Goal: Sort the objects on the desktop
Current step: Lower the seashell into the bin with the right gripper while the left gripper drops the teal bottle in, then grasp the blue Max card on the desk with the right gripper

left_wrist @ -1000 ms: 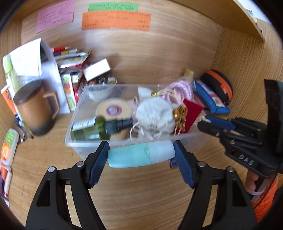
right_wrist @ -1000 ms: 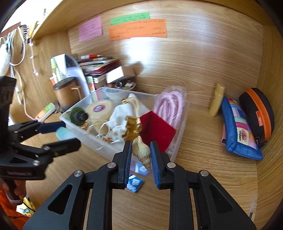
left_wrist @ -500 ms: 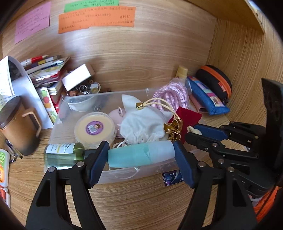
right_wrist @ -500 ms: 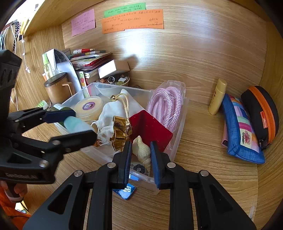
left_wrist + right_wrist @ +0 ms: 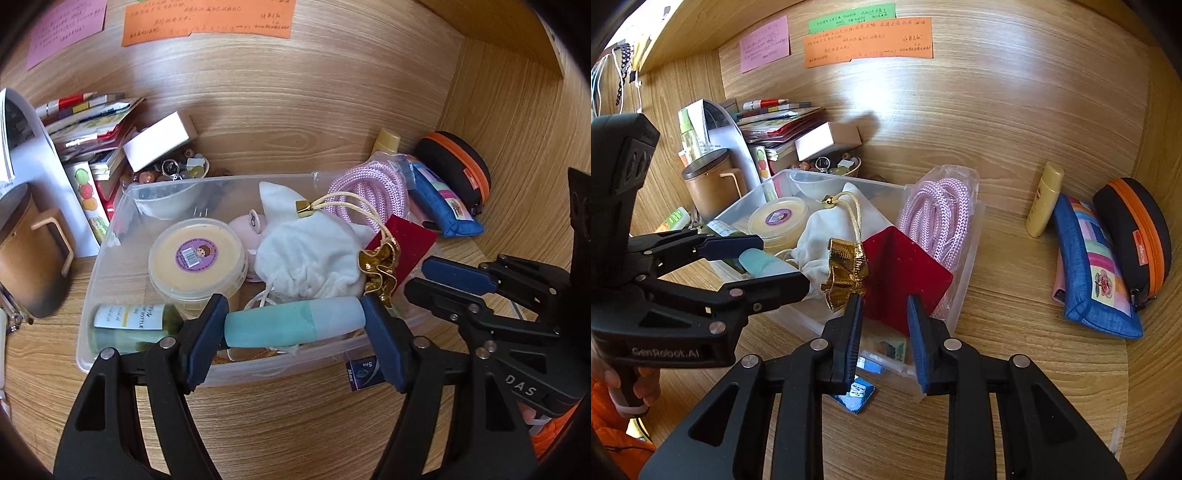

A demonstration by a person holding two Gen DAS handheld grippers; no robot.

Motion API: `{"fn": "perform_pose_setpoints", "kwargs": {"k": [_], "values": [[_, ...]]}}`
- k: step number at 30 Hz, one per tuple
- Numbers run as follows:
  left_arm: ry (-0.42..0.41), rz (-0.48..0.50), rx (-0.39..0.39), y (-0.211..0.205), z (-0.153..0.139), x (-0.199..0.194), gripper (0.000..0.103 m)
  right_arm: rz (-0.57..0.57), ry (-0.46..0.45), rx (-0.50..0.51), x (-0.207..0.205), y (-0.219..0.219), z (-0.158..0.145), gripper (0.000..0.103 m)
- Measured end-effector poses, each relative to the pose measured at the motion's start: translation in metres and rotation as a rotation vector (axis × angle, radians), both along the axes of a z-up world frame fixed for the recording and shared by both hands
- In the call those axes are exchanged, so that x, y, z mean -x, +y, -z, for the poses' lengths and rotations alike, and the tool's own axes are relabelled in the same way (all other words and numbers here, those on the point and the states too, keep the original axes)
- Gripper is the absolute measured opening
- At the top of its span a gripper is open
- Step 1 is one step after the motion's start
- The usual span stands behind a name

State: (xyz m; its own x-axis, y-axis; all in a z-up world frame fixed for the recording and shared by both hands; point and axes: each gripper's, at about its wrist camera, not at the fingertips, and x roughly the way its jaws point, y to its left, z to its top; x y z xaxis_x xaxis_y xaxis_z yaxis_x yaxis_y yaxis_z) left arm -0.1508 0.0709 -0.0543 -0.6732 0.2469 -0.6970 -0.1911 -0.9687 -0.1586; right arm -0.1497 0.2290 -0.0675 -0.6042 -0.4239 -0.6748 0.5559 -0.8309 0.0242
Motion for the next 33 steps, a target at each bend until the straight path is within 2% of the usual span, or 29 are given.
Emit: {"fn": "perform_pose_setpoints", "kwargs": {"k": [5, 11, 16, 22, 29, 33], "values": [[0.002, 0.020, -0.009, -0.003, 0.001, -0.001, 0.073, 0.024, -0.004, 0.011, -0.009, 0.003, -0.004, 0.026], [0.007, 0.054, -0.023, -0.010, 0.000, -0.003, 0.073, 0.067, -0.012, 0.066, -0.037, 0.016, -0.010, 0.047], [0.017, 0.080, -0.039, -0.016, 0.001, -0.004, 0.073, 0.103, -0.065, 0.035, -0.051, 0.011, 0.003, 0.047], [0.029, 0.116, -0.054, -0.021, 0.002, -0.008, 0.073, 0.173, -0.199, -0.011, -0.031, -0.007, 0.040, 0.047], [0.070, 0.140, -0.010, -0.022, 0.003, -0.017, 0.075, 0.205, -0.244, -0.044, -0.022, -0.027, 0.053, 0.047], [0.073, 0.130, -0.012, -0.027, 0.003, -0.017, 0.075, 0.210, -0.222, -0.073, -0.024, -0.035, 0.056, 0.049]]}}
